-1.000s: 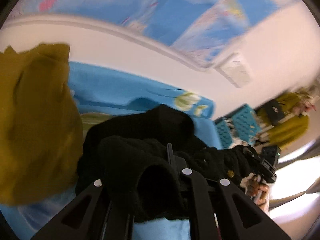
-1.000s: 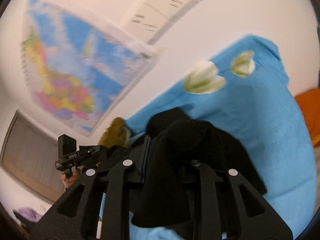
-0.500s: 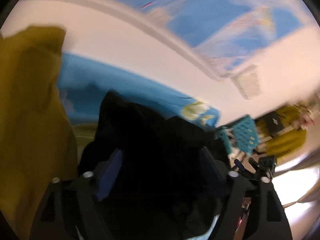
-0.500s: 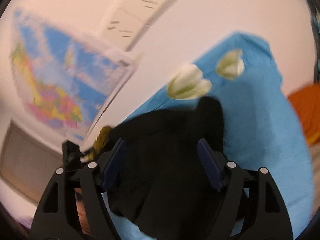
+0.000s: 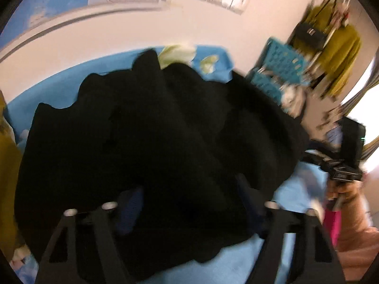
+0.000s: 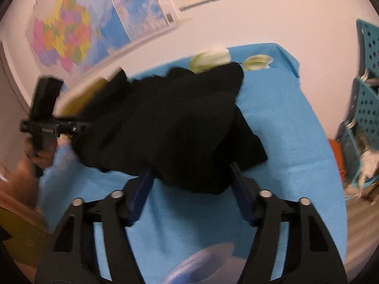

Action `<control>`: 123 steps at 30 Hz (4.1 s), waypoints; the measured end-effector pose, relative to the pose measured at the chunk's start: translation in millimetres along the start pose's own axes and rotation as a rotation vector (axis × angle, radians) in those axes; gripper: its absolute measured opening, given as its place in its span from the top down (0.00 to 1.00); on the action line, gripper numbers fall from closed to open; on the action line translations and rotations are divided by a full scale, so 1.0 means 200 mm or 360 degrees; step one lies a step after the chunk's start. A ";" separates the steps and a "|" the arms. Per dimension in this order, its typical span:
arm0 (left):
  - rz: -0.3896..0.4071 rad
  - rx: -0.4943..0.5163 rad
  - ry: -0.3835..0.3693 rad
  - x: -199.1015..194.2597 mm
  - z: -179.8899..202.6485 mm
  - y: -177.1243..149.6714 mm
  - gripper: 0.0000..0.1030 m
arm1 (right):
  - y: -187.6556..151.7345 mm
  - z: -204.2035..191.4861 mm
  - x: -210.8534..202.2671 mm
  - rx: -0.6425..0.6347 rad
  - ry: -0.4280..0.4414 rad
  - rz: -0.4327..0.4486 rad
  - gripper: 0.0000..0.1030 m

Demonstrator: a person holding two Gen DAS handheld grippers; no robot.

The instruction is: Fold large clothes

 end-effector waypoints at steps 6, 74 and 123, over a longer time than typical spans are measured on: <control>0.0023 -0.0285 0.0010 0.02 -0.22 0.02 0.93 | 0.21 -0.06 -0.25 -0.0134 -0.0133 0.0233 0.97; 0.0248 -0.0437 0.0298 -0.53 -0.57 -0.37 0.91 | 0.46 -0.45 0.42 -0.0415 -0.0054 0.0012 0.67; 0.0144 -0.0124 0.0345 -0.13 -0.46 -0.06 0.32 | 0.52 -0.37 0.70 -0.0248 -0.0257 -0.0210 0.47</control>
Point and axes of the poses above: each gripper's, at about its wrist camera, not at the fingertips, and x roughly the way its jaws point, z to its right, y to its top, the point moved 2 cm from there along x, roughly the way its jaws point, and after that the axes turned 4 degrees about z, right-handed, at the moved point
